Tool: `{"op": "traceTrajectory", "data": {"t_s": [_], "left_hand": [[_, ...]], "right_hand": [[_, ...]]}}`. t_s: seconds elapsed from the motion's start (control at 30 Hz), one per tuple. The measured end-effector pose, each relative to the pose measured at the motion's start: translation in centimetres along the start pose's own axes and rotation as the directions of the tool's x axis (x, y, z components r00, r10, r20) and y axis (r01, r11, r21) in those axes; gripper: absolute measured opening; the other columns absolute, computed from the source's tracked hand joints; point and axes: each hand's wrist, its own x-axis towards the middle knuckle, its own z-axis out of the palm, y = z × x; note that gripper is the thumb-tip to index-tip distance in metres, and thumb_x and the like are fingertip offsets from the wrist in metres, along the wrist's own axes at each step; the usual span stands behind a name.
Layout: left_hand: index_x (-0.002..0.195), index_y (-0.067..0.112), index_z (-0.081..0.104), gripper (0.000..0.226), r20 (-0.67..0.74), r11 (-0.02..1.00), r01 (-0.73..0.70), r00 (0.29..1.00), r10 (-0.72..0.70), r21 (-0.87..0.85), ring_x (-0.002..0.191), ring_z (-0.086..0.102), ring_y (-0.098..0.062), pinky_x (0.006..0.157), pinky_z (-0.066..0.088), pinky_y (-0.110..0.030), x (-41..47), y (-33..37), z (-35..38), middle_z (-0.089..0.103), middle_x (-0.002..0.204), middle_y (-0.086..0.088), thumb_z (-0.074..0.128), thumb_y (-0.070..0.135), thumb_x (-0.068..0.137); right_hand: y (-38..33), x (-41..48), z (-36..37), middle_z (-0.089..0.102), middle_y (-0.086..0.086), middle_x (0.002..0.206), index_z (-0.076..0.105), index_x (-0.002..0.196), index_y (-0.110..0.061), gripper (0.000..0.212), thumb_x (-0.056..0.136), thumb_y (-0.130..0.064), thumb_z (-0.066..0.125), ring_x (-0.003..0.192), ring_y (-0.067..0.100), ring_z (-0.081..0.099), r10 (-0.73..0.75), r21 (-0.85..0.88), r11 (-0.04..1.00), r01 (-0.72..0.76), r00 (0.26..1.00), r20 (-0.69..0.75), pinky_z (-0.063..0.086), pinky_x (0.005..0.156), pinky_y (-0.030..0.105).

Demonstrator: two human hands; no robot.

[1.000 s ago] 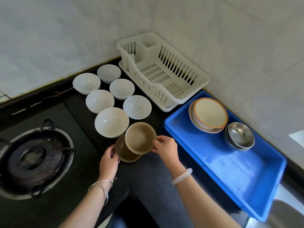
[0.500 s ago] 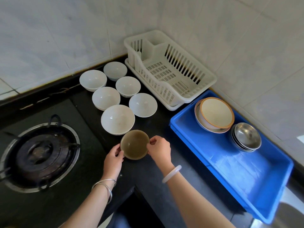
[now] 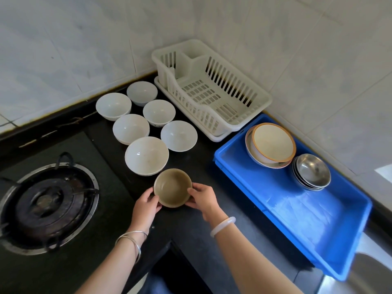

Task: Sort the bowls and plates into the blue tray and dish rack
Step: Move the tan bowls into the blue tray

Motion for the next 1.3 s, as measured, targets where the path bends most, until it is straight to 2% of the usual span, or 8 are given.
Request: {"op": "traceTrajectory", "data": {"t_s": [0.17, 0.4, 0.53, 0.63, 0.83, 0.93, 1.1, 1.3], "left_hand": [[0.135, 0.013, 0.046, 0.042, 0.100, 0.998, -0.067, 0.993, 0.067, -0.004, 0.108, 0.058, -0.024, 0.081, 0.050, -0.029, -1.3, 2.3, 2.9, 0.058, 0.120, -0.011, 0.047, 0.007, 0.093], [0.126, 0.015, 0.055, 0.035, 0.347, 0.990, -0.139, 0.930, 0.119, 0.033, 0.108, 0.061, -0.021, 0.074, 0.053, -0.023, -3.0, 6.2, 10.8, 0.062, 0.115, -0.008, 0.049, 0.010, 0.092], [0.104, 0.019, 0.062, 0.020, 0.476, 0.987, -0.147, 0.874, 0.096, 0.071, 0.102, 0.062, -0.019, 0.072, 0.053, -0.021, -4.3, 7.0, 16.7, 0.063, 0.108, -0.007, 0.048, 0.009, 0.092], [0.091, 0.021, 0.060, 0.014, 0.548, 0.982, -0.154, 0.834, 0.070, 0.108, 0.092, 0.062, -0.016, 0.072, 0.054, -0.022, -5.7, 6.6, 21.5, 0.062, 0.097, -0.004, 0.051, 0.010, 0.091], [0.117, 0.001, 0.057, 0.026, 0.654, 0.972, -0.067, 0.750, -0.099, 0.224, 0.093, 0.056, -0.025, 0.075, 0.051, -0.024, -8.3, 3.8, 29.8, 0.058, 0.101, -0.015, 0.051, 0.007, 0.092], [0.118, -0.003, 0.055, 0.029, 0.668, 0.955, -0.035, 0.722, -0.181, 0.296, 0.092, 0.054, -0.027, 0.082, 0.049, -0.033, -9.0, 1.9, 32.9, 0.056, 0.103, -0.016, 0.052, 0.005, 0.091], [0.113, 0.002, 0.056, 0.023, 0.703, 0.938, -0.013, 0.666, -0.250, 0.346, 0.096, 0.054, -0.025, 0.075, 0.051, -0.023, -9.1, -0.3, 37.3, 0.056, 0.104, -0.015, 0.047, 0.002, 0.093], [0.106, 0.003, 0.057, 0.020, 0.740, 0.887, -0.152, 0.621, -0.258, 0.437, 0.097, 0.050, -0.022, 0.084, 0.045, -0.030, -7.5, -2.5, 40.8, 0.056, 0.101, -0.013, 0.046, -0.003, 0.091]], "right_hand": [[-0.7, -1.9, -3.3, 0.065, 0.004, 0.113, 0.061, 0.119, -0.018, 0.028, 0.092, -0.014, 0.057, 0.099, 0.018, 0.066, -0.094, 0.060, 0.993, 0.100, 0.990, -0.102, 0.060, 0.071, 0.027], [-2.6, -5.3, -11.0, 0.071, 0.004, 0.094, 0.065, 0.106, -0.019, 0.017, 0.091, -0.013, 0.059, 0.073, 0.012, 0.072, -0.164, 0.302, 0.918, 0.258, 0.939, -0.303, 0.058, 0.061, 0.023], [-2.2, -6.8, -16.1, 0.068, 0.008, 0.090, 0.066, 0.100, -0.015, 0.014, 0.090, -0.008, 0.058, 0.073, 0.021, 0.067, -0.171, 0.373, 0.862, 0.342, 0.890, -0.422, 0.055, 0.056, 0.020], [-1.1, -7.9, -19.9, 0.067, 0.008, 0.088, 0.065, 0.094, -0.016, 0.014, 0.091, -0.007, 0.056, 0.075, 0.025, 0.065, -0.129, 0.423, 0.820, 0.387, 0.844, -0.521, 0.055, 0.055, 0.019], [2.8, -8.7, -26.0, 0.064, 0.012, 0.100, 0.061, 0.105, -0.010, 0.015, 0.092, -0.007, 0.056, 0.080, 0.027, 0.068, 0.064, 0.513, 0.735, 0.443, 0.708, -0.703, 0.054, 0.065, 0.025], [4.6, -8.2, -28.2, 0.064, 0.015, 0.107, 0.061, 0.107, -0.009, 0.016, 0.092, -0.008, 0.056, 0.078, 0.024, 0.068, 0.153, 0.547, 0.699, 0.461, 0.651, -0.744, 0.053, 0.064, 0.026], [6.6, -6.0, -30.8, 0.062, 0.017, 0.112, 0.057, 0.120, -0.003, 0.028, 0.093, -0.006, 0.053, 0.084, 0.028, 0.068, 0.291, 0.626, 0.627, 0.464, 0.606, -0.741, 0.053, 0.063, 0.025], [7.0, -3.3, -32.7, 0.061, 0.011, 0.101, 0.059, 0.117, -0.005, 0.028, 0.091, -0.002, 0.049, 0.087, 0.025, 0.063, 0.356, 0.592, 0.689, 0.418, 0.515, -0.779, 0.050, 0.061, 0.024]]}}
